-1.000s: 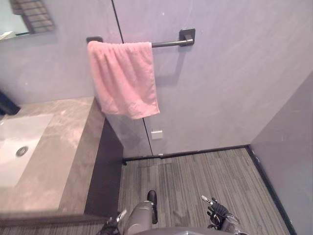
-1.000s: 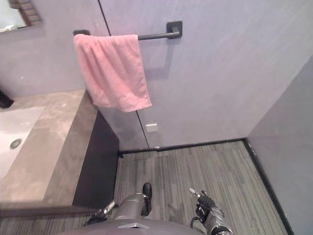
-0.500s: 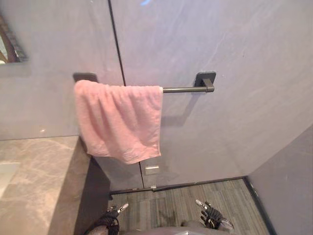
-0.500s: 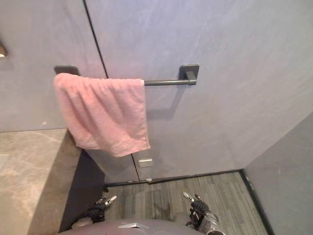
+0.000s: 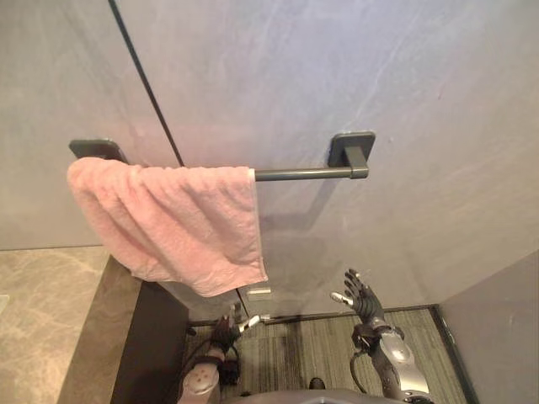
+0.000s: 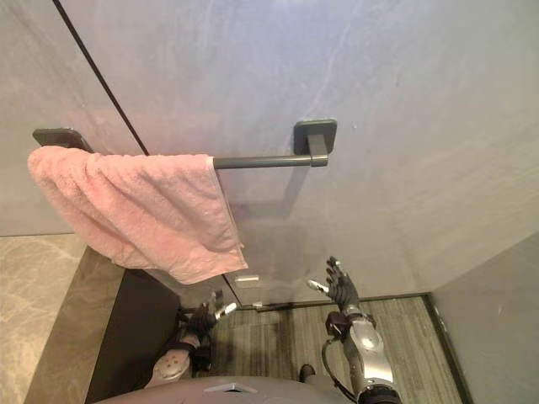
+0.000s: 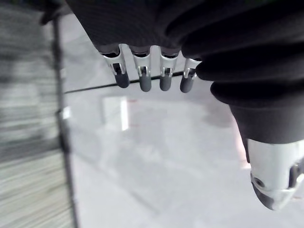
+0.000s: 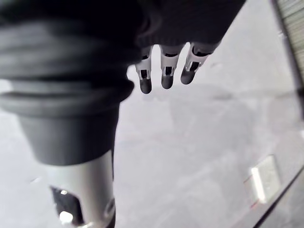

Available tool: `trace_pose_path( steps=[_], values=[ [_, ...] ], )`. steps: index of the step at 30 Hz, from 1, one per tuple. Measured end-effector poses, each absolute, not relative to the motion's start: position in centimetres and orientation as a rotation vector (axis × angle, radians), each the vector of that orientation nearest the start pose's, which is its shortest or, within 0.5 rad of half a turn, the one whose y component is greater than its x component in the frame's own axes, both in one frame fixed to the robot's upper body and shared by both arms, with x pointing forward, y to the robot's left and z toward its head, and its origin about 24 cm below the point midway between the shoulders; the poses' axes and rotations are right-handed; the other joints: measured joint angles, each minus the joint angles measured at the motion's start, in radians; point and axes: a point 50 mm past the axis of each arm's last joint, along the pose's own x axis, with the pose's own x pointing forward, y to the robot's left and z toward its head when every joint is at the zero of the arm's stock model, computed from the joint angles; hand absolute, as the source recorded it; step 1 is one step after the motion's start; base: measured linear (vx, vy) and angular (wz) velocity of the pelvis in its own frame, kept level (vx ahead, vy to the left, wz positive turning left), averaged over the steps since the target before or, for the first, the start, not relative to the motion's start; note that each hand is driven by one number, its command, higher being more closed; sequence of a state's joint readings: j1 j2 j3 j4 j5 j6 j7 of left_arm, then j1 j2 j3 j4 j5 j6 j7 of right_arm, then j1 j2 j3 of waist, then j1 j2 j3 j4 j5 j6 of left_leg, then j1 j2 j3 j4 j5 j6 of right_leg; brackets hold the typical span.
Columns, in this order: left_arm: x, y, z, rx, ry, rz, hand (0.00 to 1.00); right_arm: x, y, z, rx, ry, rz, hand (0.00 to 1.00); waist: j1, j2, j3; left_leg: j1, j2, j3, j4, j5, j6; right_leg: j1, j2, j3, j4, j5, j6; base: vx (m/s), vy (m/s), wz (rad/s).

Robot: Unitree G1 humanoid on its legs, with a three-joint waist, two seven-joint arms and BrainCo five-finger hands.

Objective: Organize washtable

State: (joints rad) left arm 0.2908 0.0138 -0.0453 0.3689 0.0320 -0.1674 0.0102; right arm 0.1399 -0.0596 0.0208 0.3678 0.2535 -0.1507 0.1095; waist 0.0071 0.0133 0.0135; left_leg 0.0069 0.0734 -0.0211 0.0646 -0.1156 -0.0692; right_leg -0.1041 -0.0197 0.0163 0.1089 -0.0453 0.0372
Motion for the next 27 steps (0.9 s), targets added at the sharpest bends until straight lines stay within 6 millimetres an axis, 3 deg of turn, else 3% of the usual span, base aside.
trace_pose_path(
  steps=[4,8,12,20,27],
  values=[
    [15.5,17.4,-4.8,0.03,0.33,0.209,0.0,20.1,-15.3,-2.9,0.212,0.22,0.073,0.0,0.002,0.004,0.0,-0.015,-0.005,-0.011,0.001,0.003,0.003,0.007,-0.004,-0.003,-0.039,0.023,0.003,-0.02,0.018,0.05],
    [15.7,18.4,-2.0,0.094,0.214,0.279,0.0,21.1,-13.7,0.5,0.261,0.068,0.17,0.0,0.012,0.007,0.0,-0.012,-0.007,-0.014,0.005,0.006,0.003,0.036,-0.01,-0.005,-0.086,0.051,0.003,-0.03,0.018,0.02],
    [16.1,18.5,-0.3,0.145,0.14,0.305,0.0,21.6,-12.4,2.1,0.299,0.001,0.243,0.0,0.03,0.009,-0.002,-0.002,-0.007,-0.014,0.005,0.006,0.003,0.055,-0.01,-0.008,-0.103,0.058,0.002,-0.02,0.004,0.0],
    [15.8,18.5,0.0,0.15,0.133,0.321,0.0,23.8,-11.3,4.2,0.285,-0.081,0.277,0.0,0.033,0.012,-0.005,-0.013,-0.015,-0.023,0.006,0.013,0.008,0.062,-0.02,-0.027,-0.129,0.083,0.006,0.0,0.005,0.03],
    [15.6,18.2,-0.9,0.012,0.17,0.329,0.0,25.8,-10.0,4.7,0.262,-0.082,0.316,0.0,0.04,0.01,-0.008,-0.01,-0.016,-0.041,0.004,0.02,0.008,0.074,-0.023,-0.044,-0.131,0.085,0.005,-0.02,0.0,0.08]
  ],
)
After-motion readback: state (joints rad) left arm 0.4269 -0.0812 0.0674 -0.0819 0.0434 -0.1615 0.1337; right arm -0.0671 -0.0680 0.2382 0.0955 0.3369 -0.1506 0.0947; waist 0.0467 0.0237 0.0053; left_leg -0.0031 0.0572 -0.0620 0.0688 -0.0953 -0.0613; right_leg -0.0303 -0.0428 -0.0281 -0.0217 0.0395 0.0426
